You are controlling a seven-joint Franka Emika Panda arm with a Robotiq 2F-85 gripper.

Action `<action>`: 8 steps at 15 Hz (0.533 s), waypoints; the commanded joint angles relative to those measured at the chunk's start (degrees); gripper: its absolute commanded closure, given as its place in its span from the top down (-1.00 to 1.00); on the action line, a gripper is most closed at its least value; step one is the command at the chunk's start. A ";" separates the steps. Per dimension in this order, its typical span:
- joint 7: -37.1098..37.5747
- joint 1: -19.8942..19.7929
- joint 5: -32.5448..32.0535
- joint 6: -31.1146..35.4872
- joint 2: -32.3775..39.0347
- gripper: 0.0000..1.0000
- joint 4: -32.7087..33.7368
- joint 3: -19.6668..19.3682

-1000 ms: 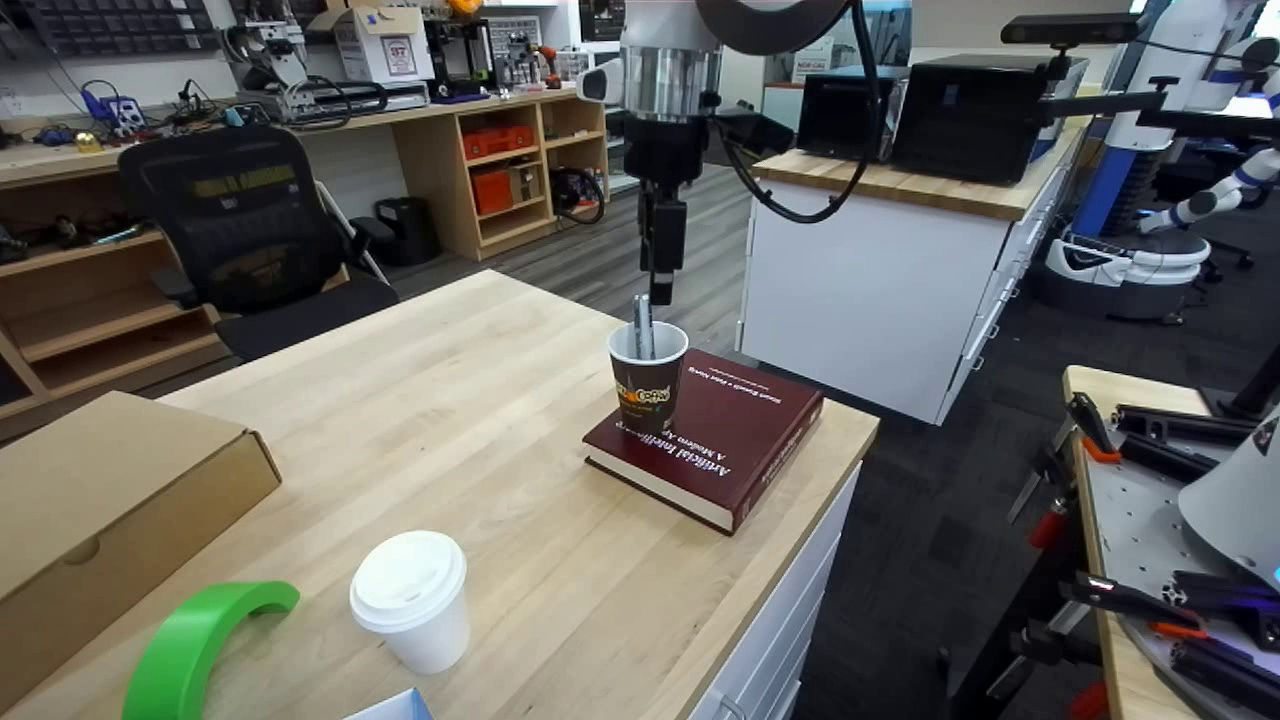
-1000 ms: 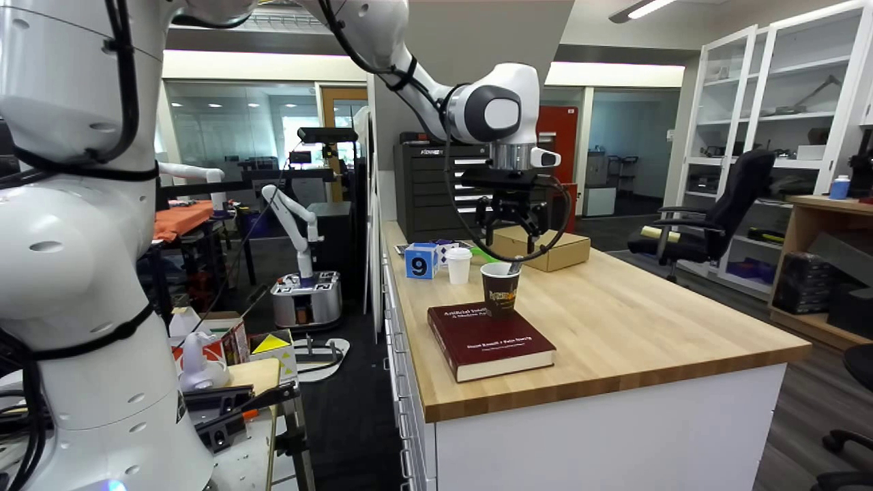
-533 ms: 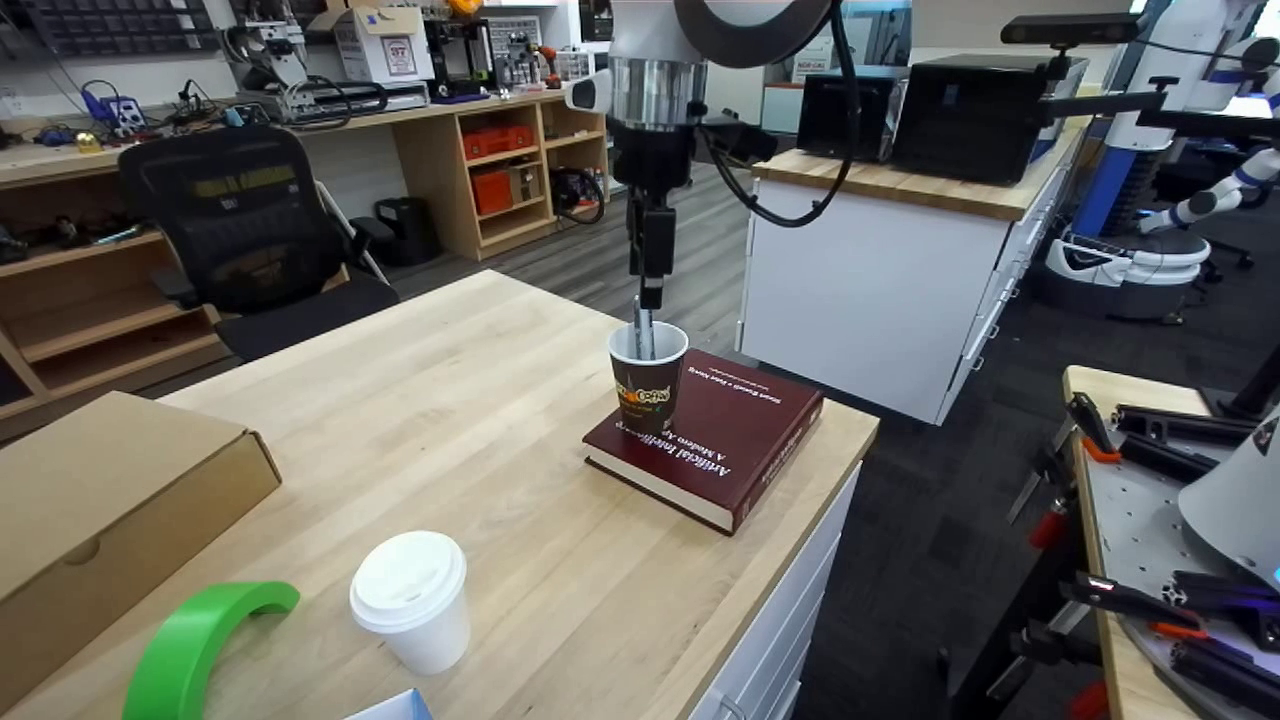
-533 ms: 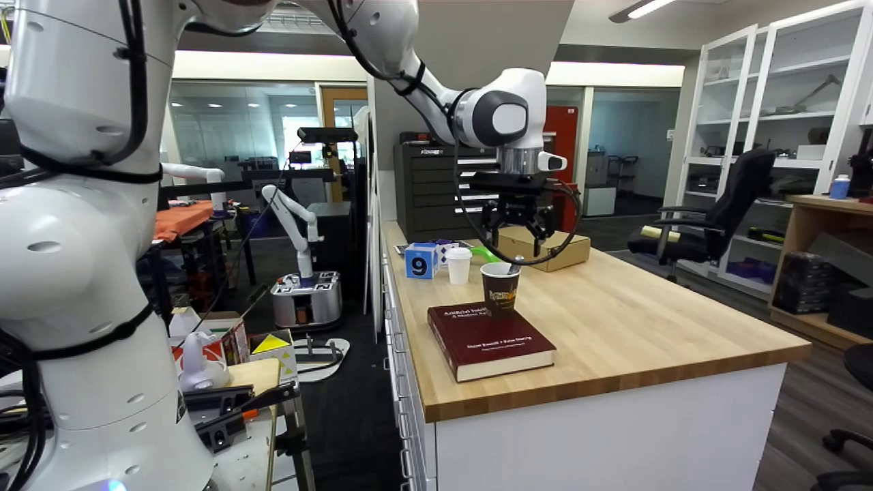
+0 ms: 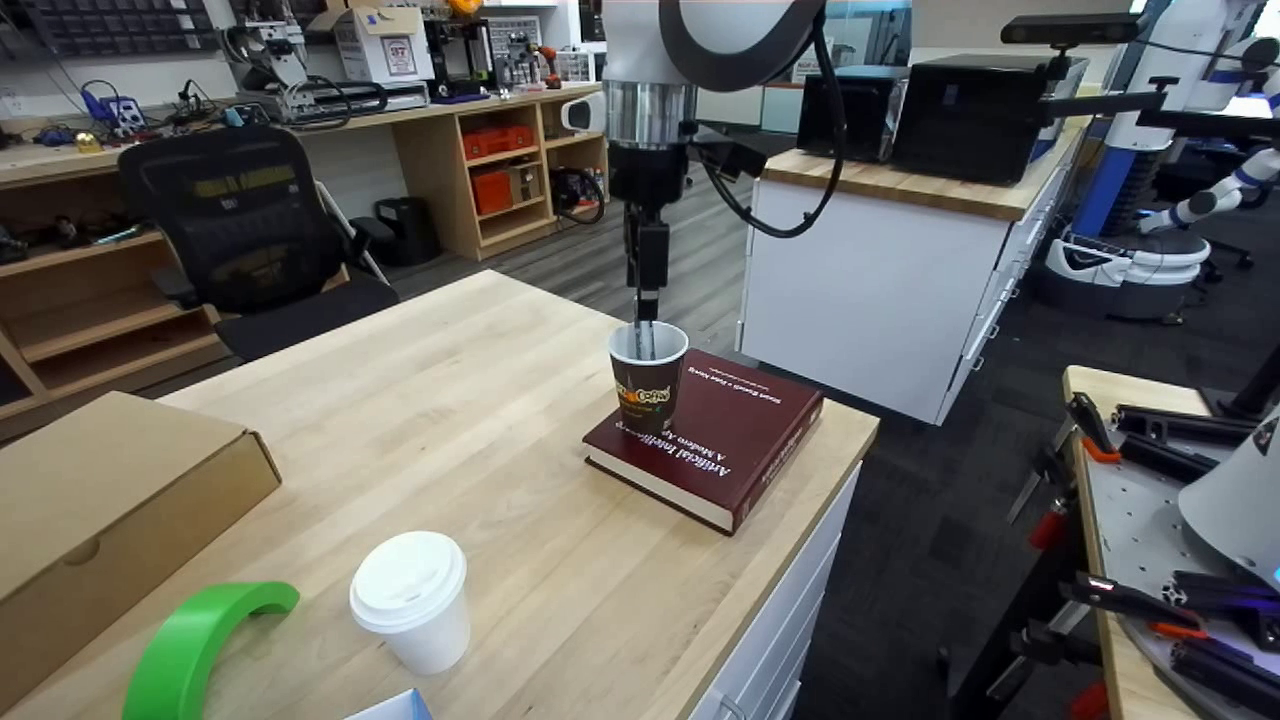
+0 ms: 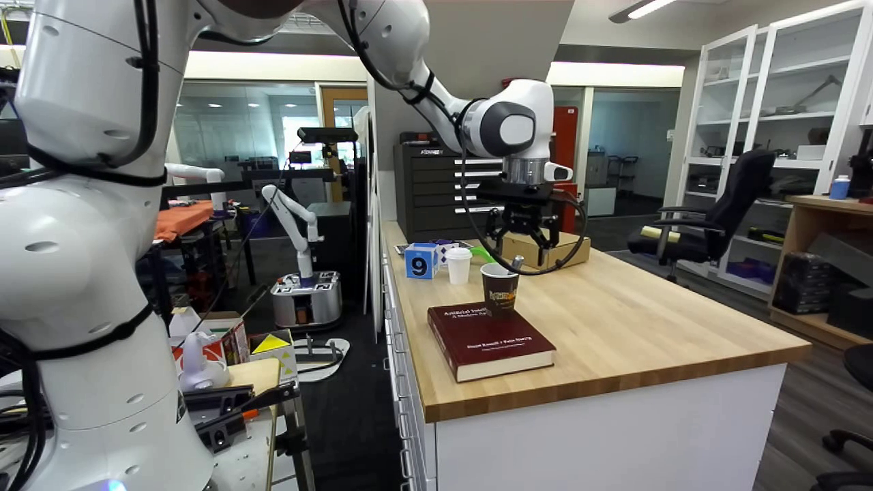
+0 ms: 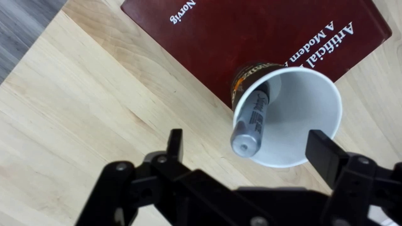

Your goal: Remove the pen from the cup and put the pen on the book

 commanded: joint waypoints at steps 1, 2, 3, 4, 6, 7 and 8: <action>-1.38 -1.39 0.44 -1.18 1.26 0.67 1.83 1.17; -1.60 -1.50 0.61 -1.16 1.35 0.49 1.81 1.26; -1.60 -1.51 0.57 -1.16 1.41 0.41 1.83 1.27; -1.65 -1.56 0.64 -1.18 1.38 0.26 1.75 1.33; -1.67 -1.62 0.72 -1.18 1.30 -0.02 1.61 1.40; -1.66 -1.64 0.75 -1.21 1.28 -0.13 1.57 1.43; -1.67 -1.66 0.81 -1.22 1.23 -0.26 1.49 1.47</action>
